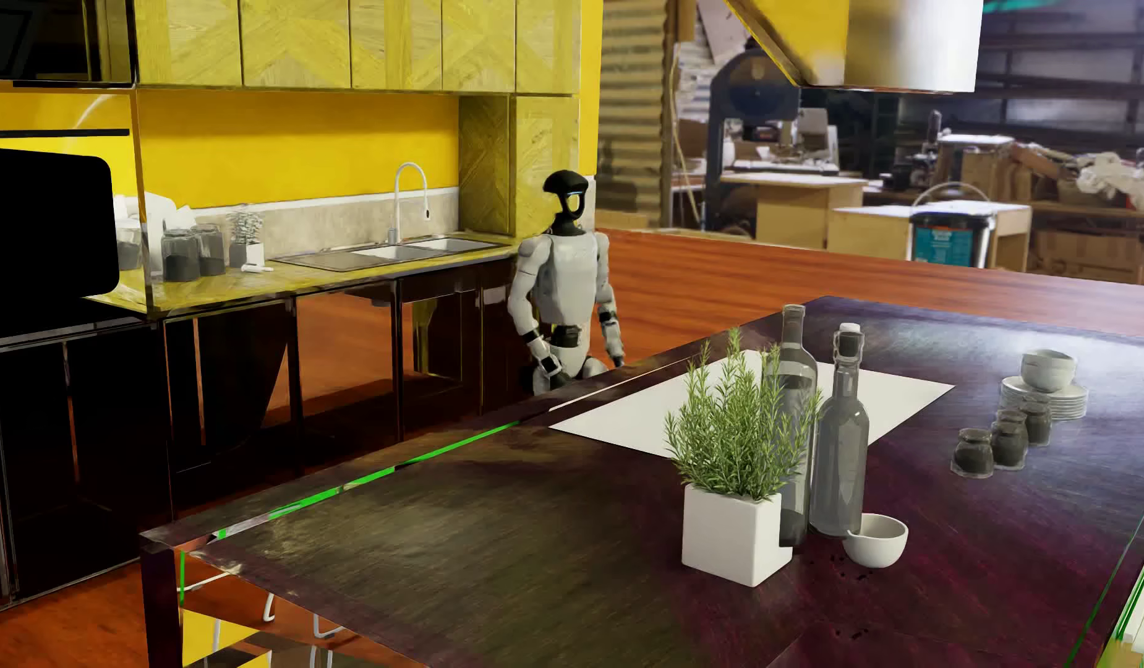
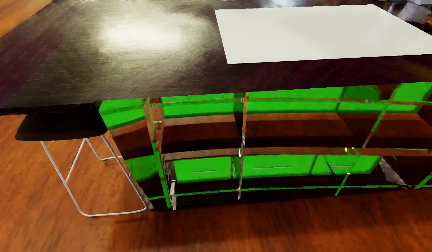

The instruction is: Stretch out

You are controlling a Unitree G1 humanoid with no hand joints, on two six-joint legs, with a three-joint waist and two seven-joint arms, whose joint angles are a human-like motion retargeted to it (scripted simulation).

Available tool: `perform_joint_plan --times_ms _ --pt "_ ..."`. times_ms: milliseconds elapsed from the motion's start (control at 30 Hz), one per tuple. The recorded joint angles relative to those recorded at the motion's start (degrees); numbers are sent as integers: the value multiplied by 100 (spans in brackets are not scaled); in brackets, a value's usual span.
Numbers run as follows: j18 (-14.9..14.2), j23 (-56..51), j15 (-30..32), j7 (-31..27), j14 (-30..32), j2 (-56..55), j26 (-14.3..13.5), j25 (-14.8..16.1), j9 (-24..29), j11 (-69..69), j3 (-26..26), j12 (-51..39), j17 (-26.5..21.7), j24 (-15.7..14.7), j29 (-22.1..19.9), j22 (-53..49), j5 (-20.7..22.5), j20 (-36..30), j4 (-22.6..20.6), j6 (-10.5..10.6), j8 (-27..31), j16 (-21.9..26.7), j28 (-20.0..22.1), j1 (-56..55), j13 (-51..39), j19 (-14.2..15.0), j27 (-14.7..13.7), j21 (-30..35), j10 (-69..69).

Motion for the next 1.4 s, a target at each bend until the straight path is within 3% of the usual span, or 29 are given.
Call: perform_joint_plan --times_ms 167,233,267,300,400,467,567,700,767,933,1233,1400 --pt "0 252 73 0 68 -128 0 0 65 24 -167 -223 -64 0 0 10 6 -222 28 11 0 -63 0 -108 15 0 0 139 -31" --pt "0 449 296 0 36 -95 0 0 83 -177 -239 -523 -118 0 0 247 -5 -902 33 48 0 -71 0 -96 -72 0 0 376 -87" --pt "0 576 430 0 43 -63 0 0 127 -305 -353 -978 -123 0 0 749 -7 -1351 30 60 0 -101 0 -114 -212 0 0 587 -83" --pt "0 637 552 0 59 -21 0 0 200 -418 -479 -1579 -123 0 0 1205 -15 -1364 23 47 0 -104 0 -126 -359 0 0 809 -69" --pt "0 492 871 0 10 -70 0 0 238 -544 -793 -3855 -294 0 0 1206 -12 -209 25 167 0 169 0 -210 -647 0 0 1160 -70" --pt "0 290 1184 0 11 93 0 0 381 -775 -972 -5703 -570 0 0 1623 -20 591 12 416 0 222 0 -116 -703 0 0 924 -54" --pt "0 302 1094 0 168 60 0 0 343 -804 -1101 -7654 -771 0 0 1801 -15 1137 -9 752 0 877 0 -147 -885 0 0 692 -85" --pt "0 362 866 0 294 80 0 0 280 -760 -1018 -9131 -1092 0 0 2018 -31 504 -36 1166 0 1580 0 -94 -916 0 0 556 -121" --pt "0 497 980 0 133 124 0 0 282 -802 -1208 -9525 -1143 0 0 2086 -31 327 -32 1248 0 1601 0 -67 -957 0 0 730 -117" --pt "0 773 1177 0 -84 172 0 0 287 -819 -1484 -9299 -1090 0 0 2470 -38 -208 -38 1276 0 1253 0 -9 -960 0 0 884 -114" --pt "0 548 1145 0 -103 178 0 0 297 -840 -1561 -9423 -1015 0 0 2417 -22 -4 -20 1226 0 1179 0 18 -894 0 0 745 -143" --pt "0 557 1202 0 -114 197 0 0 288 -883 -1537 -9353 -1078 0 0 2453 -20 -199 -25 1218 0 1199 0 18 -891 0 0 748 -141"
